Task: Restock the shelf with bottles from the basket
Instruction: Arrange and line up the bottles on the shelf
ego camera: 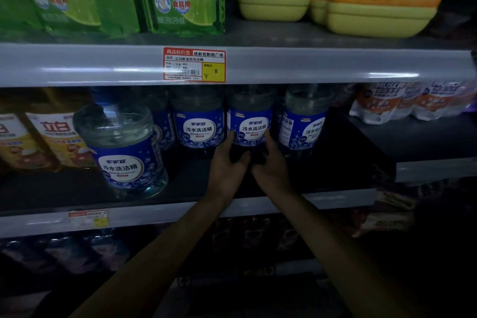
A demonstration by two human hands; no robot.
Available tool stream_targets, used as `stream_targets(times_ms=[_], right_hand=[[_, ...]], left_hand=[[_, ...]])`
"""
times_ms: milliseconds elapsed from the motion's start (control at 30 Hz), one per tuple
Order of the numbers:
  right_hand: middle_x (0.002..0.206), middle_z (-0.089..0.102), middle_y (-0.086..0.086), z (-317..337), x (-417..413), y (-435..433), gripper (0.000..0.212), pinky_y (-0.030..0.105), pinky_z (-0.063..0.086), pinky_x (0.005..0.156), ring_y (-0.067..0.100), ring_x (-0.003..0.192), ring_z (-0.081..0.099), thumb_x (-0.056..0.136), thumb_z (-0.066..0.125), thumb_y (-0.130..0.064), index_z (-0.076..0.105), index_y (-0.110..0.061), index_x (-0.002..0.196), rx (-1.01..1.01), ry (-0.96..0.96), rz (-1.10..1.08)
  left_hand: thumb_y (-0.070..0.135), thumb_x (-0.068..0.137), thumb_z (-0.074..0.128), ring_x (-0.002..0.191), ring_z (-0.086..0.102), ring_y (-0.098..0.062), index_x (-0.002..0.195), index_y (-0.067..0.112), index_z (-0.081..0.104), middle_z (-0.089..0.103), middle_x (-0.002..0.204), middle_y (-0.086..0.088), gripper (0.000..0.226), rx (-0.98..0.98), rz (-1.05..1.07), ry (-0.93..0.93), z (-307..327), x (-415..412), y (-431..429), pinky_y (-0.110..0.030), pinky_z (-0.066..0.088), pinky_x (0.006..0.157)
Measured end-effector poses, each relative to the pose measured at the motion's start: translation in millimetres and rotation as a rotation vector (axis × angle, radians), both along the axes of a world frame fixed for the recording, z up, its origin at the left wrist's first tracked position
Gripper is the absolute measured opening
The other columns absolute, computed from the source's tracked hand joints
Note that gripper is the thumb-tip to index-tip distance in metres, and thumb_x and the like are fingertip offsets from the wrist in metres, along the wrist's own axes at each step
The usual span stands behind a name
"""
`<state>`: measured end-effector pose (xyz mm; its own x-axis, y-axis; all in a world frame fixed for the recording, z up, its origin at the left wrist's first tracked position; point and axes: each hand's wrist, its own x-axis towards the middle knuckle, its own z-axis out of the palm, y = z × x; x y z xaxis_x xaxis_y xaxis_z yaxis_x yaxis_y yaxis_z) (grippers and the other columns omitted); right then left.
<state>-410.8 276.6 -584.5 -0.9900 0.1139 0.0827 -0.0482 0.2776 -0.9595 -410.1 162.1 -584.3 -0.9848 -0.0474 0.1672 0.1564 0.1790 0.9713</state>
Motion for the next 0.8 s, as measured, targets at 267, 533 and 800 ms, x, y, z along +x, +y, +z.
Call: stream_targets(times_ms=[267,533,800], right_hand=[[0.157,0.039,-0.012,3,-1,8,0.096,0.024,0.039,0.105,0.009,0.14,0.04,0.086,0.062,0.005,0.019,-0.039,0.16,0.035,-0.041,0.034],[0.147,0.053,0.0,11,16,21,0.07,0.033,0.043,0.11,0.015,0.134,0.049,0.09,0.064,0.0,0.042,-0.024,0.151,0.114,-0.078,-0.003],[0.114,0.068,-0.004,12,23,50,0.032,0.03,0.05,0.095,0.015,0.107,0.064,0.09,0.063,-0.012,0.067,-0.019,0.121,0.169,-0.124,-0.147]], left_hand=[[0.008,0.097,0.067,0.135,0.04,-0.001,0.16,0.023,0.035,0.044,0.145,0.012,0.071,-0.007,-0.016,-0.009,5,2,1,-0.02,0.036,0.111],[0.013,0.099,0.065,0.123,0.058,-0.008,0.15,0.019,0.052,0.063,0.126,0.009,0.053,-0.02,-0.002,-0.045,4,10,2,-0.006,0.042,0.09],[0.018,0.097,0.067,0.114,0.064,-0.013,0.131,0.021,0.065,0.071,0.119,0.002,0.034,-0.132,-0.043,-0.055,4,6,21,-0.014,0.047,0.089]])
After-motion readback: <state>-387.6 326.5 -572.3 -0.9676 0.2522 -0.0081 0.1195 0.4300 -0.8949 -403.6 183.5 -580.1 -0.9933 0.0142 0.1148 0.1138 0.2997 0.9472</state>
